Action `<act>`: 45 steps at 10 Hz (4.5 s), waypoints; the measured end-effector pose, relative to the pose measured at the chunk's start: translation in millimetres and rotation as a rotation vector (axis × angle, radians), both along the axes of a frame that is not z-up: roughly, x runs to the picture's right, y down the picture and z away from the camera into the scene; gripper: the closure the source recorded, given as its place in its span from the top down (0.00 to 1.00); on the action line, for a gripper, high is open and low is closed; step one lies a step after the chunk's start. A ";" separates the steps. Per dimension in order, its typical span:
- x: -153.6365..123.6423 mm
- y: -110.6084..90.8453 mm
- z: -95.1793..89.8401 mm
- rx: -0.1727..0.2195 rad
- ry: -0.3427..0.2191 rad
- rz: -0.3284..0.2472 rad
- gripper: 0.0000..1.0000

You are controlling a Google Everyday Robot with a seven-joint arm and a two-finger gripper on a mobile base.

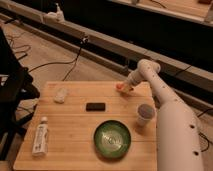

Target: Place the pepper on the white sponge

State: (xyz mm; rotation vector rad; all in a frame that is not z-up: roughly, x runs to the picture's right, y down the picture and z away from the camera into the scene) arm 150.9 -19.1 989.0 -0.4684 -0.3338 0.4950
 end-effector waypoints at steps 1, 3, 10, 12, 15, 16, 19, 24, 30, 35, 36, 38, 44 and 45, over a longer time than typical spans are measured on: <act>-7.4 -12.6 -6.7 0.029 0.003 -0.004 0.00; -38.4 -36.4 -18.2 0.077 -0.021 -0.002 0.00; -154.8 -60.5 -22.6 0.069 -0.174 0.064 0.00; -151.0 -60.3 -22.4 0.070 -0.170 0.067 0.00; -169.2 -74.1 -34.4 0.127 -0.206 0.031 0.00; -187.4 -74.7 -41.8 0.148 -0.241 -0.004 0.00; -251.5 -62.0 -60.2 0.175 -0.358 -0.119 0.00; -356.9 -18.9 -74.3 0.140 -0.547 -0.272 0.00; -382.5 0.0 -82.5 0.117 -0.611 -0.320 0.00; -417.7 11.2 -56.9 0.120 -0.634 -0.316 0.00; -423.9 14.3 -50.3 0.113 -0.635 -0.318 0.05; -438.1 28.3 -37.1 0.078 -0.637 -0.332 0.24; -452.5 33.5 -18.9 0.034 -0.642 -0.324 0.79; -450.4 30.0 -17.5 0.035 -0.637 -0.321 0.80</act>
